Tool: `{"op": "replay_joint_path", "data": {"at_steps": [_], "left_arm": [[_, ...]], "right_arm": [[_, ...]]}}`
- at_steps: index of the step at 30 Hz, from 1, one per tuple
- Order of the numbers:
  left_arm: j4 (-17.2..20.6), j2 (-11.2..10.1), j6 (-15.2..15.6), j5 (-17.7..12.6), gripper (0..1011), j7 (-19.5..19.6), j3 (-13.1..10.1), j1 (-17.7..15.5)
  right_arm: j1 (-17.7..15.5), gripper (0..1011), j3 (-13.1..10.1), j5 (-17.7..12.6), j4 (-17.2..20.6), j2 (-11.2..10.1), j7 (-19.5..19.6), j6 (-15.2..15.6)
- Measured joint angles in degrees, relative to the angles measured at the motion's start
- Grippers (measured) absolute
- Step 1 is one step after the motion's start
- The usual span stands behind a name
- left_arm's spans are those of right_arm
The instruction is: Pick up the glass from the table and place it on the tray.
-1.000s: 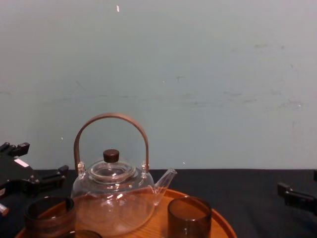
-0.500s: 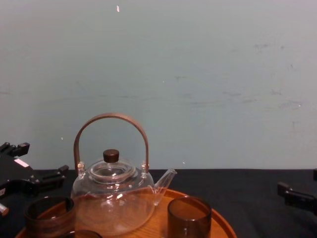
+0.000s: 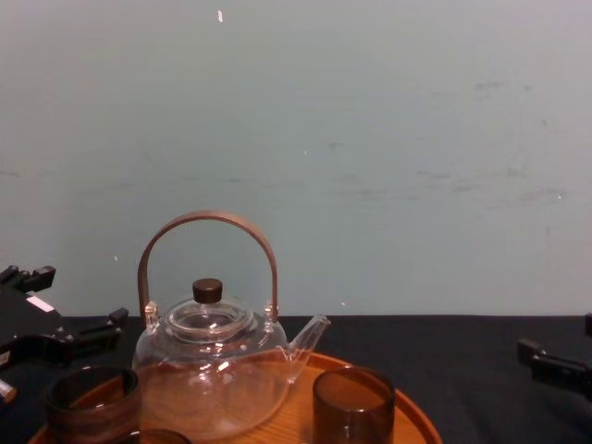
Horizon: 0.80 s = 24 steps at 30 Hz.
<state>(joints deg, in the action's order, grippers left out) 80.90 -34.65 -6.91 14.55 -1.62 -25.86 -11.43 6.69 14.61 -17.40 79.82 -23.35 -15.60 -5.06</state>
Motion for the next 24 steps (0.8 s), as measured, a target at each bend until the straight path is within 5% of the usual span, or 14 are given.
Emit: {"op": "replay_joint_path", "data": {"at_steps": [24], "left_arm": [[0.0, 0.0, 0.0, 0.0, 1002, 0.0, 0.0, 0.0]], "right_arm": [[0.0, 1002, 0.0, -0.05, 0.03, -0.01, 0.0, -0.01]]}}
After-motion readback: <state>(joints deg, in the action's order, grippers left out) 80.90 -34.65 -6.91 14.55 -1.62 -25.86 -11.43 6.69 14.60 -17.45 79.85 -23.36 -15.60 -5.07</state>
